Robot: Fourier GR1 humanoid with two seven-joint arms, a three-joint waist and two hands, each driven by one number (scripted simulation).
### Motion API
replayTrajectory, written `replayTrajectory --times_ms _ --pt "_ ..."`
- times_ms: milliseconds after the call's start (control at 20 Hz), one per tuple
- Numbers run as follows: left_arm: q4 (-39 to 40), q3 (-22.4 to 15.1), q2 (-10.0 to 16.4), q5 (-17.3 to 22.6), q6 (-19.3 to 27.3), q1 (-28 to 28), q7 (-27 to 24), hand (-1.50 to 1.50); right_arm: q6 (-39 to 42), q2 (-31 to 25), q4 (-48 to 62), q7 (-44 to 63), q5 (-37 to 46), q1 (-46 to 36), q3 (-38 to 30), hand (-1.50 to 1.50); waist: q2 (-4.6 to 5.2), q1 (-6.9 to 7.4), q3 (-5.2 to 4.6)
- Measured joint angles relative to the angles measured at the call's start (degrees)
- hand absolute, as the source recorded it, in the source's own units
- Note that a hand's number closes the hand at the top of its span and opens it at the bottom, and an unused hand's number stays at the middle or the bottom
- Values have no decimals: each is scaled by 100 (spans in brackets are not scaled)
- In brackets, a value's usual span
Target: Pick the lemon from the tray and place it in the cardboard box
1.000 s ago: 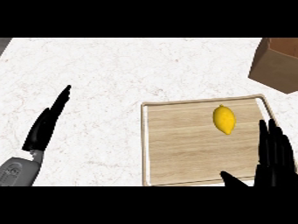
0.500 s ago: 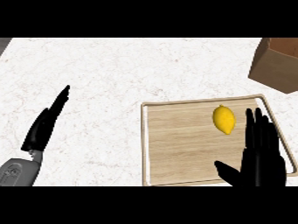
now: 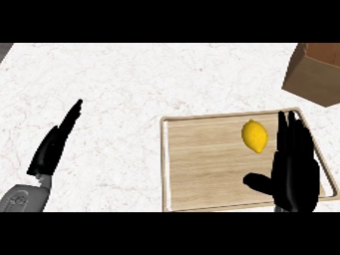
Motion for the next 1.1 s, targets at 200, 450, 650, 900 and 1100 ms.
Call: replayTrajectory --times_ms 200,450,650,900,1100 --pt "-122 133 -46 -78 -126 -23 153 0 -94 -15 267 -90 -168 -169 -120 -150 -10 1 -8" --pt "51 245 -184 -213 -192 -102 69 0 -199 -28 496 -254 -320 -280 -172 -150 -25 -12 -31" --pt "71 338 -203 -277 -263 5 -72 0 -280 -35 790 -358 -416 -458 -292 -150 -33 -7 -38" --pt "-60 383 -260 -334 -350 96 -49 0 -364 -51 1066 -436 -538 -627 -402 -150 -41 -2 -45" --pt "-55 421 -309 -402 -383 60 -21 0 -387 -46 1307 -490 -615 -766 -445 150 -59 -12 -64"
